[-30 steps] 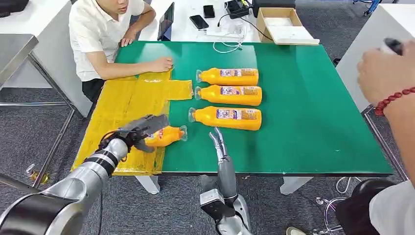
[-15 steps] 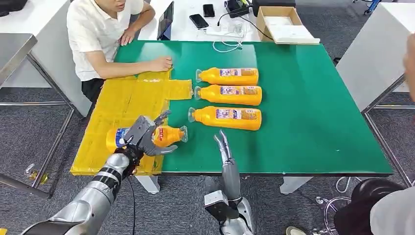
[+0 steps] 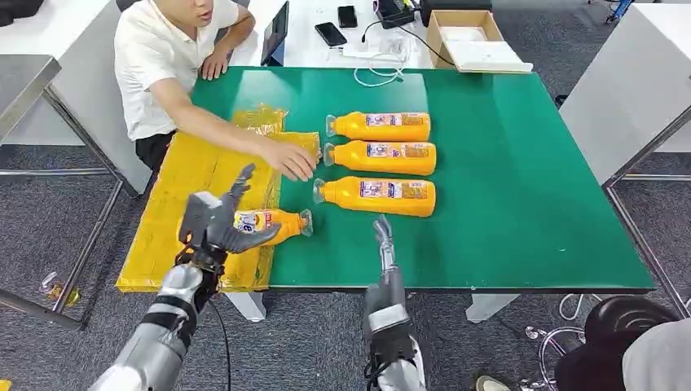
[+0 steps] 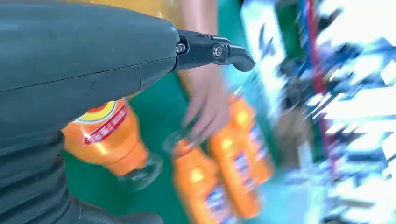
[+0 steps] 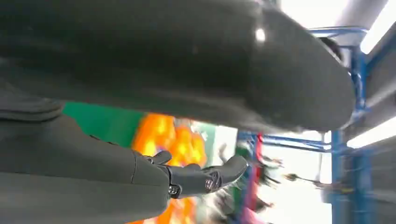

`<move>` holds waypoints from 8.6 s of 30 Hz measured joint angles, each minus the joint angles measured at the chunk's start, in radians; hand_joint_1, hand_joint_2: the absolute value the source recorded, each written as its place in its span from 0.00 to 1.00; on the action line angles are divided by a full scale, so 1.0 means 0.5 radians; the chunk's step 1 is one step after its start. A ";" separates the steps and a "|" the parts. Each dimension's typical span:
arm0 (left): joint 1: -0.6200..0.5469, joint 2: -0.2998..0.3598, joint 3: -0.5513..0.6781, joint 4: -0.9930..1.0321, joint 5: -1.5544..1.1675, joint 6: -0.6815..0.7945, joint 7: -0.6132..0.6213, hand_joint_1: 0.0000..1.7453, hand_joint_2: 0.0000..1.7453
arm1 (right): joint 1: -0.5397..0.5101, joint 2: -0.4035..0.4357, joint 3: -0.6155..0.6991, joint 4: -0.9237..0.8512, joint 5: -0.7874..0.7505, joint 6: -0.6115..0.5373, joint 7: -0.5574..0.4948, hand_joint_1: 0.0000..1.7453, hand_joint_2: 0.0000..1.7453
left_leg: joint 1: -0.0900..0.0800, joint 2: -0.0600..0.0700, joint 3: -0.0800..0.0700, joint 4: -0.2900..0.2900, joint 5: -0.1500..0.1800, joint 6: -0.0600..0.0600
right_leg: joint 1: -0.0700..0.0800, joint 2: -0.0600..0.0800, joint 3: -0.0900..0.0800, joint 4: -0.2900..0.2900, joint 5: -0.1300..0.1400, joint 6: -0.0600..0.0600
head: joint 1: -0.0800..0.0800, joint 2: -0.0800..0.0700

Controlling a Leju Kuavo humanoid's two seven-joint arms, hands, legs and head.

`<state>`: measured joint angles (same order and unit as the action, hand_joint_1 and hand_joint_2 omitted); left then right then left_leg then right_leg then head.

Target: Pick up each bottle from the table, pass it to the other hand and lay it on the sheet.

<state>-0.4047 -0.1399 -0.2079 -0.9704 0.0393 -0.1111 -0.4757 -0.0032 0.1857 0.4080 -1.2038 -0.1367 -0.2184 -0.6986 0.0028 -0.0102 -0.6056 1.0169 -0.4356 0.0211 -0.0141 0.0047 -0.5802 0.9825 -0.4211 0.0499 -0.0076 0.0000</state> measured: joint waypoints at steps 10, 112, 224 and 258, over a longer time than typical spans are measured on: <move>0.895 -0.018 -0.114 -1.142 0.251 0.342 -0.061 0.00 1.00 | 0.196 0.037 -0.299 -0.434 0.223 -0.366 0.171 0.00 1.00 | 0.000 0.000 -0.011 0.000 -0.003 -0.001 | 0.000 0.001 -0.013 -0.001 -0.002 -0.001 | 0.001 0.000; 0.826 -0.035 -0.422 -1.086 -0.331 0.795 0.345 0.00 1.00 | -1.011 -0.478 -0.523 1.513 2.549 -0.406 1.486 0.00 1.00 | 0.000 0.000 0.001 0.001 0.000 0.001 | 0.000 0.001 0.001 -0.001 0.001 0.000 | 0.000 0.000; 0.812 -0.095 -0.528 -1.077 1.009 -0.046 0.204 0.00 1.00 | -0.617 0.120 0.116 1.045 0.856 0.200 0.196 1.00 1.00 | 0.001 0.000 -0.008 0.000 0.000 0.000 | 0.001 0.002 -0.008 0.000 0.000 0.000 | 0.000 0.000; 0.732 -0.084 -0.512 -1.047 1.181 -0.037 0.275 1.00 1.00 | -0.504 0.131 0.239 0.964 0.666 0.265 0.027 0.00 0.00 | 0.001 0.000 -0.010 0.000 0.000 0.000 | 0.001 0.001 -0.010 0.000 0.000 0.000 | 0.001 0.000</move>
<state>-0.0389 -0.1820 -0.4639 -1.4939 0.6299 -0.1297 -0.3383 -0.2551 0.2510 0.5276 -0.7218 0.1964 -0.0858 -0.6852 0.0033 -0.0101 -0.6106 1.0170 -0.4355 0.0211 -0.0138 0.0054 -0.5853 0.9824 -0.4210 0.0499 -0.0072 0.0000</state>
